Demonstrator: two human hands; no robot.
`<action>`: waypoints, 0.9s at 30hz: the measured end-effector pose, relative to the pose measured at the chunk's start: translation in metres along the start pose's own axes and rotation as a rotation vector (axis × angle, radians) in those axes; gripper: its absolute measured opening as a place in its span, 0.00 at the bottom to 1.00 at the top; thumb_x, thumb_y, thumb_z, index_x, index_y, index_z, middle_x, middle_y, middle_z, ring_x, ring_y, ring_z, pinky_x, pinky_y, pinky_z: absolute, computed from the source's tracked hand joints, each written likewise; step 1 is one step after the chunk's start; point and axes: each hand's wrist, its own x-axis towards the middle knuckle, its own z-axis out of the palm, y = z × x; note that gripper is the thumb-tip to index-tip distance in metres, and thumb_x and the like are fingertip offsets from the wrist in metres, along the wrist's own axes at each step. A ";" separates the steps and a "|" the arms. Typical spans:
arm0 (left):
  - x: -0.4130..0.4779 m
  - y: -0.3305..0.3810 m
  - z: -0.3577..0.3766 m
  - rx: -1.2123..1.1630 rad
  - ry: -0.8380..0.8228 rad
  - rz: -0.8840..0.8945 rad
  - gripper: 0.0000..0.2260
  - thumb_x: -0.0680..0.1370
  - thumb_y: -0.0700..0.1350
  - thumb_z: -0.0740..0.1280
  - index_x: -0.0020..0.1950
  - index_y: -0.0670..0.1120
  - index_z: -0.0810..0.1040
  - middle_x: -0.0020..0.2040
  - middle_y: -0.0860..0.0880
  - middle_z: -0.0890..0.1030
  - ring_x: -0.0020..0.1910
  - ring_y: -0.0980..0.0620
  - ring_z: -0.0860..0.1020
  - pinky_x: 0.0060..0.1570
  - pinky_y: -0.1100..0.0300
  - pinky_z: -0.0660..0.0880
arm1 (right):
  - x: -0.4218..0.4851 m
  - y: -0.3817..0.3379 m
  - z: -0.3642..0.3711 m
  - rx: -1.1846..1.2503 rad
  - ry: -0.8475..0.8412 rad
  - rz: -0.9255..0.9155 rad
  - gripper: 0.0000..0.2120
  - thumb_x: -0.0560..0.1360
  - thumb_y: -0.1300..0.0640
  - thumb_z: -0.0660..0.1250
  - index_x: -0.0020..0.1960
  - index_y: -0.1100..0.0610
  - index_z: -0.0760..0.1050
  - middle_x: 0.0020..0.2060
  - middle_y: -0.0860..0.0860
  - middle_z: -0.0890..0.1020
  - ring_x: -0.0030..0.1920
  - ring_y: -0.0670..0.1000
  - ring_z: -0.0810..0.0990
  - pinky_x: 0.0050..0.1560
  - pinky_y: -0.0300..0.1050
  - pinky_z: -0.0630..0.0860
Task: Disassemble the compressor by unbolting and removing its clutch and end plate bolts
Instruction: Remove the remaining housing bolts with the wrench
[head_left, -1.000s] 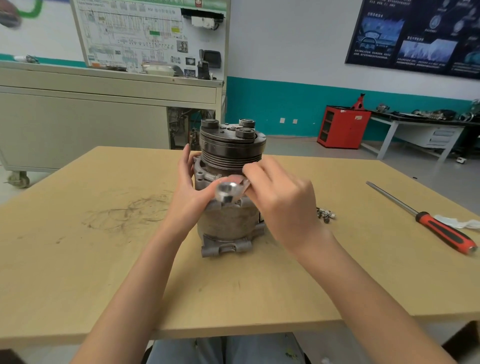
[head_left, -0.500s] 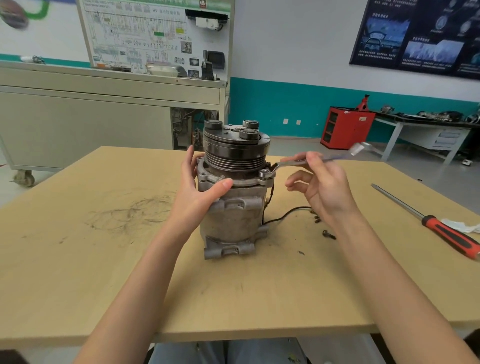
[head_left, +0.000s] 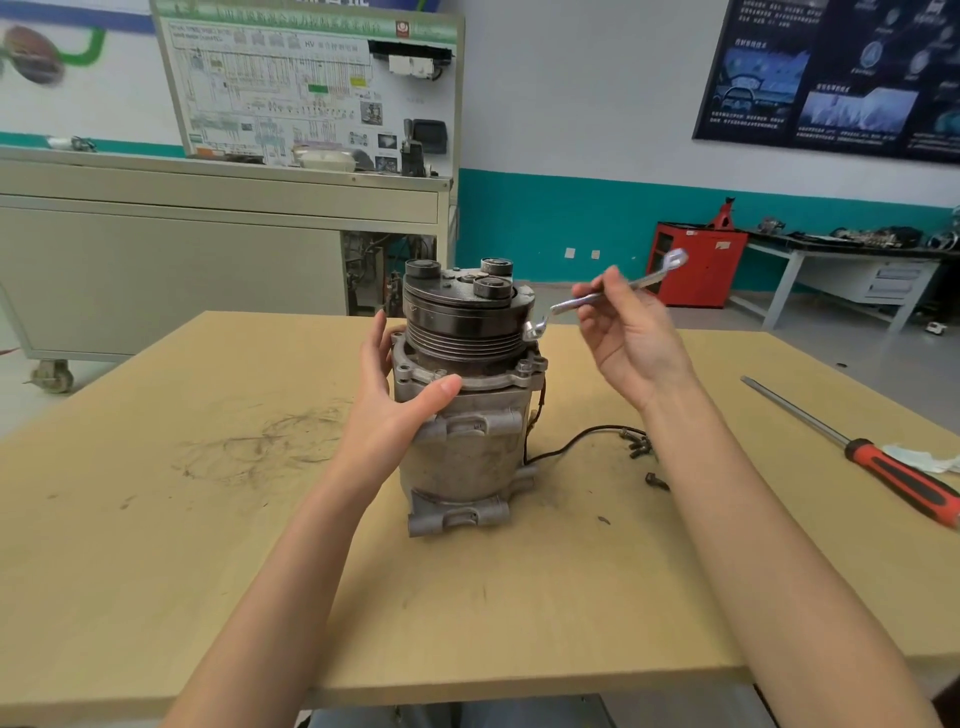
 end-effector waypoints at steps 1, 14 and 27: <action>0.000 0.000 0.000 0.001 0.000 -0.004 0.52 0.59 0.65 0.72 0.77 0.60 0.50 0.62 0.72 0.63 0.56 0.82 0.65 0.66 0.60 0.65 | -0.007 -0.008 0.006 -0.093 0.025 -0.073 0.16 0.81 0.56 0.58 0.39 0.60 0.77 0.34 0.54 0.84 0.30 0.46 0.81 0.32 0.35 0.78; -0.002 0.006 0.001 0.015 -0.002 -0.008 0.53 0.59 0.65 0.72 0.78 0.57 0.50 0.63 0.70 0.64 0.68 0.65 0.65 0.72 0.53 0.64 | -0.089 0.024 0.050 -1.307 -0.017 -1.213 0.22 0.78 0.51 0.59 0.40 0.68 0.81 0.34 0.58 0.83 0.31 0.55 0.82 0.32 0.43 0.76; -0.003 0.005 0.000 0.020 -0.001 -0.017 0.53 0.59 0.65 0.72 0.78 0.58 0.50 0.67 0.64 0.63 0.70 0.63 0.63 0.71 0.57 0.63 | -0.016 0.016 -0.002 -0.009 0.048 0.014 0.17 0.83 0.58 0.51 0.38 0.58 0.68 0.29 0.51 0.80 0.26 0.47 0.77 0.29 0.37 0.75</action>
